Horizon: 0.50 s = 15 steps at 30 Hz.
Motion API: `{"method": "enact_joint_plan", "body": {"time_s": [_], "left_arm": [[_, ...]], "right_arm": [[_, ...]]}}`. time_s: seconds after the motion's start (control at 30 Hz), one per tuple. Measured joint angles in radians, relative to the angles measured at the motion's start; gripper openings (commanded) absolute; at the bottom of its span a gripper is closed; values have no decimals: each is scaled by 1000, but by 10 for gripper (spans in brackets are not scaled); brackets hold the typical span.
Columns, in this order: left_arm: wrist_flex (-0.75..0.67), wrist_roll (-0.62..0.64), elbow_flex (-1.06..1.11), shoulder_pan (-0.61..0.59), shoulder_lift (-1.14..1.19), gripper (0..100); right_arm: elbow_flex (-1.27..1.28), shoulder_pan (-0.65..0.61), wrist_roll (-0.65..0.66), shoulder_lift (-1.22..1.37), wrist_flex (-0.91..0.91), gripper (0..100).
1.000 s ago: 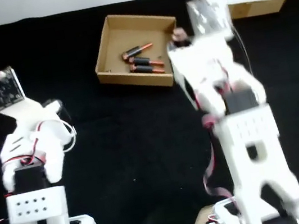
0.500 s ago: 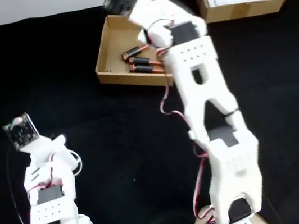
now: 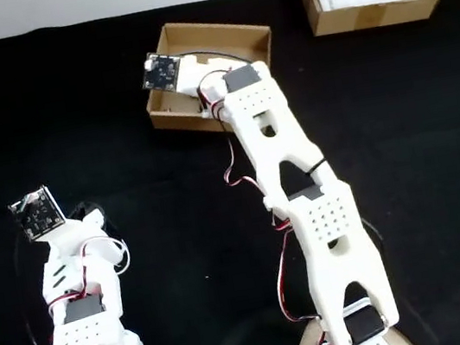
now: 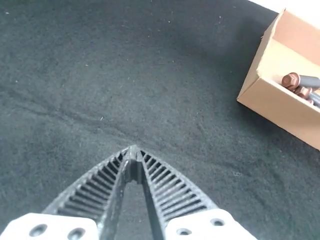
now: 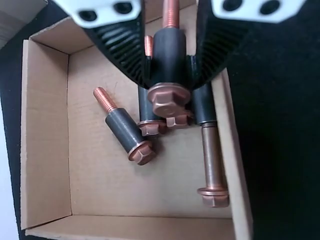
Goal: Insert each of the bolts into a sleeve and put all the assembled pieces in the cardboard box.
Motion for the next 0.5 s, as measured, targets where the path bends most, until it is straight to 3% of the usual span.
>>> {"method": "enact_joint_plan", "body": {"time_s": [0.13, 0.3, 0.5], "left_arm": [[0, 0, 0, 3, 0, 9], [0, 0, 0, 3, 0, 9], [0, 0, 0, 3, 0, 9]], "right_arm": [[0, 0, 0, 0, 0, 21], [0, 6, 0, 3, 26, 124], [-28, 8, 0, 3, 126, 127]]}}
